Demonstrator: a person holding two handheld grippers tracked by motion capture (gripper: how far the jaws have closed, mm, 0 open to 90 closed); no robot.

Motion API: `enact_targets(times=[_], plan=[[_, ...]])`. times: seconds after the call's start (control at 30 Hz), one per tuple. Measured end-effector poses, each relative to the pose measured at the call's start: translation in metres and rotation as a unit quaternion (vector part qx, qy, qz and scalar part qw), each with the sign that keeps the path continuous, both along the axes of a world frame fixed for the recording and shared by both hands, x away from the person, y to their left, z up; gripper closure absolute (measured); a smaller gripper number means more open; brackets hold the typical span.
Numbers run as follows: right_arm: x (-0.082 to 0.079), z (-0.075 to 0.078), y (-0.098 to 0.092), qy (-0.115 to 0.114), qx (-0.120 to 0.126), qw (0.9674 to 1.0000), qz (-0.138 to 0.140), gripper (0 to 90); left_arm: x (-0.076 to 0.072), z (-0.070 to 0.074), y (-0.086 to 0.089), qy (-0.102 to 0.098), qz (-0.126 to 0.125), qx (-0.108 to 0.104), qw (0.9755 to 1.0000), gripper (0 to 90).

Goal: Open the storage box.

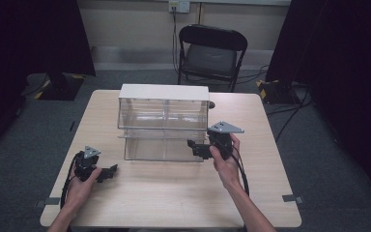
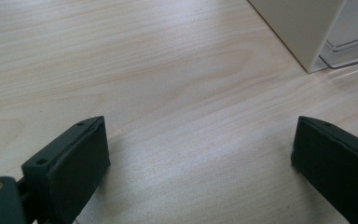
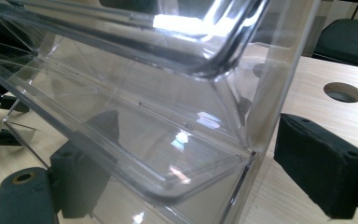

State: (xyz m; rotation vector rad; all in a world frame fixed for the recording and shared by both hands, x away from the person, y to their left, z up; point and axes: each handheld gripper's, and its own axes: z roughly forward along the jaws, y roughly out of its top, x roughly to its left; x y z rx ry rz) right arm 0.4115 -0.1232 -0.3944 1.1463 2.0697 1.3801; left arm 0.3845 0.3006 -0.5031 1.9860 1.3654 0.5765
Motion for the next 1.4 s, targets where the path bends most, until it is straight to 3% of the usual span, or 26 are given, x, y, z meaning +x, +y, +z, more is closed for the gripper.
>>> enact_targets(times=[0.8,1.17,1.2,1.4], plan=[[0.005,0.003,0.001,-0.003,0.007,1.0000,0.003,10.8,0.000,0.000,0.000,-0.001,0.000,0.000,1.0000,3.3],[0.002,0.010,-0.001,-0.009,0.017,0.9997,0.015,9.8,0.000,0.000,0.000,-0.001,0.001,-0.001,1.0000,3.2],[0.003,0.010,-0.001,-0.007,0.025,0.9993,0.028,9.9,0.000,0.000,0.000,-0.001,0.000,0.000,1.0000,3.2],[0.002,0.014,0.000,-0.008,0.019,0.9994,0.029,9.7,0.000,0.000,0.000,-0.001,0.000,0.000,1.0000,3.2]])
